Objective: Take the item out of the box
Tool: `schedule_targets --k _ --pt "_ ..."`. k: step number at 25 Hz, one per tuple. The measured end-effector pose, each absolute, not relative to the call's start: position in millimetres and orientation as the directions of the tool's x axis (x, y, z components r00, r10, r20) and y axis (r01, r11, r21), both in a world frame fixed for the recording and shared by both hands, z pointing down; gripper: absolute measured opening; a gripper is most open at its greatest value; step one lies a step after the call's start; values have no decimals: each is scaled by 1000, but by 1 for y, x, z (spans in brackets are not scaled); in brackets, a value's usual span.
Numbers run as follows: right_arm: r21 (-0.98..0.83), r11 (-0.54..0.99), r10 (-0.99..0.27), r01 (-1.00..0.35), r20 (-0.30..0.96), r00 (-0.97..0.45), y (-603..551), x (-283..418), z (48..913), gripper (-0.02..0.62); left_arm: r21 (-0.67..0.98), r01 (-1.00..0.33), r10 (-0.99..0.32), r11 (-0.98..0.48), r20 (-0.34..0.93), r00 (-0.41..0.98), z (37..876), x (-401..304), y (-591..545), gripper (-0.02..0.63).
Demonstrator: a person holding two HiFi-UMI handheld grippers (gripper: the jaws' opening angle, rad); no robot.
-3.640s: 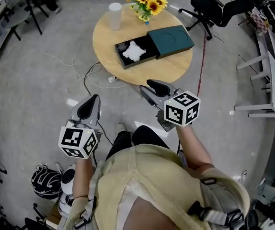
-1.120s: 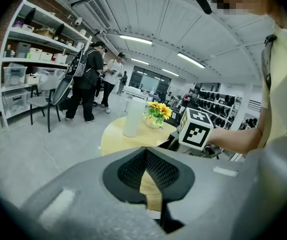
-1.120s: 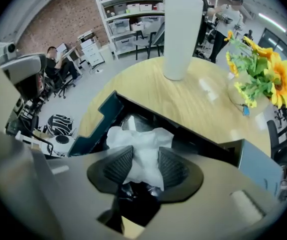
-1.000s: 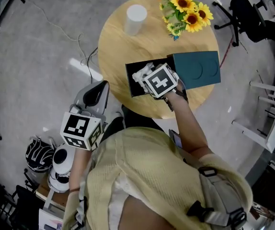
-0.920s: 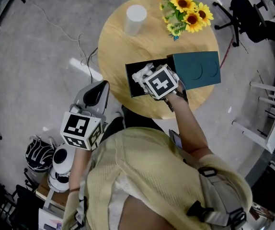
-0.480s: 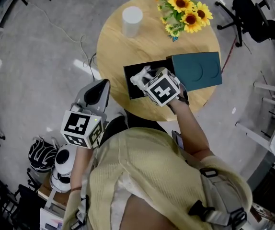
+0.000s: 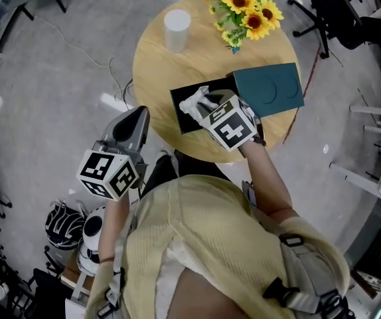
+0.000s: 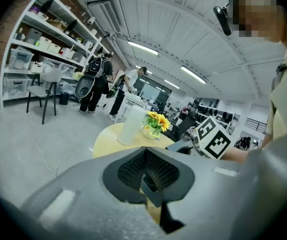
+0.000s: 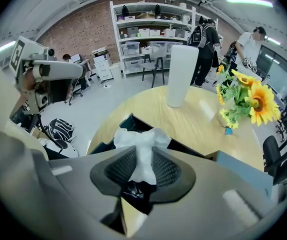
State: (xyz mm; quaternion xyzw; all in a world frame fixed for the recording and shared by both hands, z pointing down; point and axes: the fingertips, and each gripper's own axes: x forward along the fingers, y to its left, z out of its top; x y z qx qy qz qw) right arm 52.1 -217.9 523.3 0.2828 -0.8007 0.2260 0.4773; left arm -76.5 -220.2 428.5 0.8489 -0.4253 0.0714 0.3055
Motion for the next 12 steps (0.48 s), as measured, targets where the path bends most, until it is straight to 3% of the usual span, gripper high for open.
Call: schedule_targets --k 12 --pt "-5 678 -382 -735 852 -359 -205 56 479 103 534 -685 -669 -496 268 693 404 -85 -205 -3"
